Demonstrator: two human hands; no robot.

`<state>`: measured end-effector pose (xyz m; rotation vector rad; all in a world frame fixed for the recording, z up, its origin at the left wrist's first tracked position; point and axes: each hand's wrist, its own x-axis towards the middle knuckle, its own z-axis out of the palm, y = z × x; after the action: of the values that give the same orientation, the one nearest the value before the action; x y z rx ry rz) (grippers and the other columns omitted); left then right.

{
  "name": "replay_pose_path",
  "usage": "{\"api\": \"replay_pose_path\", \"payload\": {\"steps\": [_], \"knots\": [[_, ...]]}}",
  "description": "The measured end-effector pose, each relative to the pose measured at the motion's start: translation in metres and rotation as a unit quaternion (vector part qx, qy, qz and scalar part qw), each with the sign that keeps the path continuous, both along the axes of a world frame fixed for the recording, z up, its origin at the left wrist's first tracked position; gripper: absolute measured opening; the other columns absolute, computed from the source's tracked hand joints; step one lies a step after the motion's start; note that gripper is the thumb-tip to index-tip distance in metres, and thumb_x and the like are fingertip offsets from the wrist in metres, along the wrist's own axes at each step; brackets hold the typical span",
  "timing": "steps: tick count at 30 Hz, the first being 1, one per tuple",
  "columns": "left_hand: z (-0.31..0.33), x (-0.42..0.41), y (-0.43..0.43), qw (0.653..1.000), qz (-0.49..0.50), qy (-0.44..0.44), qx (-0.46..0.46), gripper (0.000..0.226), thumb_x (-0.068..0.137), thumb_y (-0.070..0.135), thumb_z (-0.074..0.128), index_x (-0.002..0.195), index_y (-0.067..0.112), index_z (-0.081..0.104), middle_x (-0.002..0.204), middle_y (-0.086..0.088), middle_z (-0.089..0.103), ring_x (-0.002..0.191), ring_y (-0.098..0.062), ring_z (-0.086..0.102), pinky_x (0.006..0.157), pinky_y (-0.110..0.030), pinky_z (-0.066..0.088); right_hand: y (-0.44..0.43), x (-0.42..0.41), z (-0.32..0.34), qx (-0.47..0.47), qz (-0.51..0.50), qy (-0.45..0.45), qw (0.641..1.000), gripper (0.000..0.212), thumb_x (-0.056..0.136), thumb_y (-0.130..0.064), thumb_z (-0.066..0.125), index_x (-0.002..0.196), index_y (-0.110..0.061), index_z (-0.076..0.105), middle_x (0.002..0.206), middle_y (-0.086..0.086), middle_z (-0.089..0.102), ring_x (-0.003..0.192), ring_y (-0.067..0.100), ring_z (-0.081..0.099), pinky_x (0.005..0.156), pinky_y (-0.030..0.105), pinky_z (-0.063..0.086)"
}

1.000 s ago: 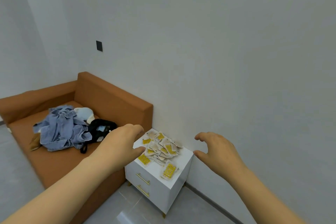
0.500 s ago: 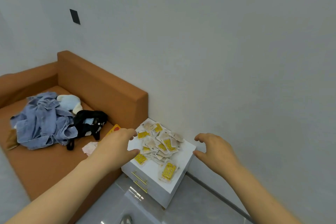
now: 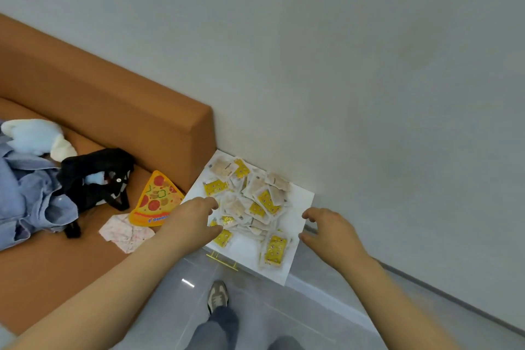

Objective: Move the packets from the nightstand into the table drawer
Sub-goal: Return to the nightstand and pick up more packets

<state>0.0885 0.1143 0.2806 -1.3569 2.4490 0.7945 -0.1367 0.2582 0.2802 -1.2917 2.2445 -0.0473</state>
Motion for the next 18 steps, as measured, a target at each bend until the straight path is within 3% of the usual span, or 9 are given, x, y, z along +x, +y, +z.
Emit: {"api": "replay_pose_path", "payload": {"steps": [11, 18], "knots": [[-0.135, -0.037, -0.066, 0.992, 0.030, -0.076, 0.100, 0.056, 0.087, 0.043, 0.061, 0.131, 0.012, 0.047, 0.127, -0.007, 0.055, 0.115, -0.023, 0.054, 0.088, -0.033, 0.045, -0.041, -0.012, -0.119, 0.091, -0.050, -0.073, 0.992, 0.044, 0.086, -0.029, 0.063, 0.126, -0.015, 0.052, 0.123, 0.008, 0.057, 0.112, 0.024, 0.055, 0.090, 0.035, 0.047], [-0.223, -0.061, -0.084, 0.984, 0.057, -0.121, 0.116, 0.063, 0.085, 0.051, 0.060, 0.129, 0.009, 0.046, 0.124, -0.011, 0.054, 0.113, -0.026, 0.054, 0.088, -0.035, 0.046, -0.044, -0.024, -0.218, 0.149, -0.052, -0.094, 0.983, 0.057, 0.086, -0.033, 0.063, 0.137, -0.019, 0.042, 0.127, 0.007, 0.054, 0.115, 0.024, 0.052, 0.090, 0.032, 0.046]]}}
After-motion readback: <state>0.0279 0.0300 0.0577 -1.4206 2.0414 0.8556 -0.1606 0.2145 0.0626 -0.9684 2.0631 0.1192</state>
